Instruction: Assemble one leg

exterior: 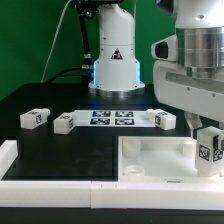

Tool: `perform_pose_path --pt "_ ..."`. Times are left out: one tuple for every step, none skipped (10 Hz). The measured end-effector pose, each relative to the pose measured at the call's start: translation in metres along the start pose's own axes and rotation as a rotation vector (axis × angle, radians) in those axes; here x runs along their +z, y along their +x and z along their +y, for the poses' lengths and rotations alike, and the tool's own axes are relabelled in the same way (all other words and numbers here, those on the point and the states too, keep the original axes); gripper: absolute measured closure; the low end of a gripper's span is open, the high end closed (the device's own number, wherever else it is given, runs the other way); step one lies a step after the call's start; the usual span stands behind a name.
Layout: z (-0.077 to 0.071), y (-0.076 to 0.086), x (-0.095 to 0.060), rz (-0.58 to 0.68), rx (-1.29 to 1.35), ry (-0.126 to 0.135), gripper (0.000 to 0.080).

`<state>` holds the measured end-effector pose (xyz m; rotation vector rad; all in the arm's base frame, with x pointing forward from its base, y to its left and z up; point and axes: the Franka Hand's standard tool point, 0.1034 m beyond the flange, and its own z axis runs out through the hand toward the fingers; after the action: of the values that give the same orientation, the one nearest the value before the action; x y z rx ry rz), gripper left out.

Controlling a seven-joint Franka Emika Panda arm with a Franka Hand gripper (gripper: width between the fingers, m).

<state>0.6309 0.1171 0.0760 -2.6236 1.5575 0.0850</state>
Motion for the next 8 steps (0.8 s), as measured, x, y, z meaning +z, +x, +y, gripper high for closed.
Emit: perform_pose_path --pt "-0.0001 -0.0003 0.0 0.0 -0.029 0.0 0.0358" --pt "-0.0004 -0.0006 -0.0002 0.0 -0.098 0.001 0.0231" --pt "-0.0011 -0.0015 -0.0006 -0.001 -0.187 0.002 0.0231" --pt "-0.0014 -0.0025 -0.0005 -0.002 -0.284 0.002 0.0166" --pt "-0.0013 -0.0021 -0.0007 0.0 -0.466 0.001 0.0155" --pt "-0.0014 -0.0015 -0.0008 0.008 -0.632 -0.003 0.0155" --pt "-0.002 -0.0013 -0.0011 0.022 -0.817 -0.016 0.015" --pt "-0.0026 -0.0017 -0.0014 0.032 -0.975 -0.03 0.015"
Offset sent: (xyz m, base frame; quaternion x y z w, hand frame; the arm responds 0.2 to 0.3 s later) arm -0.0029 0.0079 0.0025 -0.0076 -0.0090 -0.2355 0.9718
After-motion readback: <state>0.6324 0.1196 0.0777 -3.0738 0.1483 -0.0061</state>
